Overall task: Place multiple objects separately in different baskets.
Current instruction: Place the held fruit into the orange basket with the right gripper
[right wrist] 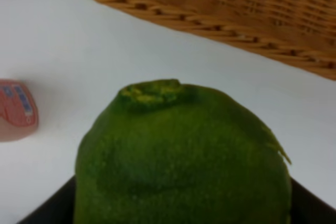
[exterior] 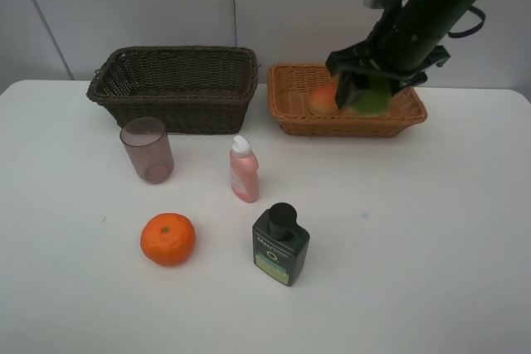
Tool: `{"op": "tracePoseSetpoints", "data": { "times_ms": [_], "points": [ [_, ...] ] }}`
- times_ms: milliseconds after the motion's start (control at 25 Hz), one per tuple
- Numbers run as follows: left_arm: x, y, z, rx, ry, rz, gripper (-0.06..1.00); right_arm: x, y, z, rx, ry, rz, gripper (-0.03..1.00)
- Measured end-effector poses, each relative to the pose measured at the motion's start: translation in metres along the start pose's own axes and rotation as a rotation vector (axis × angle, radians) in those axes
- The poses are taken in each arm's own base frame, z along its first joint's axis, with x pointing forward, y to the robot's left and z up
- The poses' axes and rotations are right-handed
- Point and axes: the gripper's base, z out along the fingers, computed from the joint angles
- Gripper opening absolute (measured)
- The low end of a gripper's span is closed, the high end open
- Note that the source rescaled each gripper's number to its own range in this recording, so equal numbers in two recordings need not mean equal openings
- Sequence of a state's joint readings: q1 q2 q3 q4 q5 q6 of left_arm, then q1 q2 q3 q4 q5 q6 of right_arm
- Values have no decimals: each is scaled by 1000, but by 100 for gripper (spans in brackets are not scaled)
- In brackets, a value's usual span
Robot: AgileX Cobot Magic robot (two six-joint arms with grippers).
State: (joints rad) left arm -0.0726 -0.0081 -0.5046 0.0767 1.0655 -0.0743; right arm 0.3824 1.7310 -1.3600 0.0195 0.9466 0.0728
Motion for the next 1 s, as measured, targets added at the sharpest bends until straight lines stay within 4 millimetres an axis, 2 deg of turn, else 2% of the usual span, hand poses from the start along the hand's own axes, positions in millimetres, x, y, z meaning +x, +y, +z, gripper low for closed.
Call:
{"op": "tracePoseSetpoints", "data": {
  "times_ms": [280,520,680,1000],
  "points": [
    [0,0,0,0,0,0,100,-35,3,8,0,-15,38,40],
    [0,0,0,0,0,0,100,-51,-1,43,37,19,28,40],
    [0,0,0,0,0,0,100,-57,-15,61,63,37,54,40],
    [0,0,0,0,0,0,100,-66,-64,80,142,-40,137,40]
  ]
}}
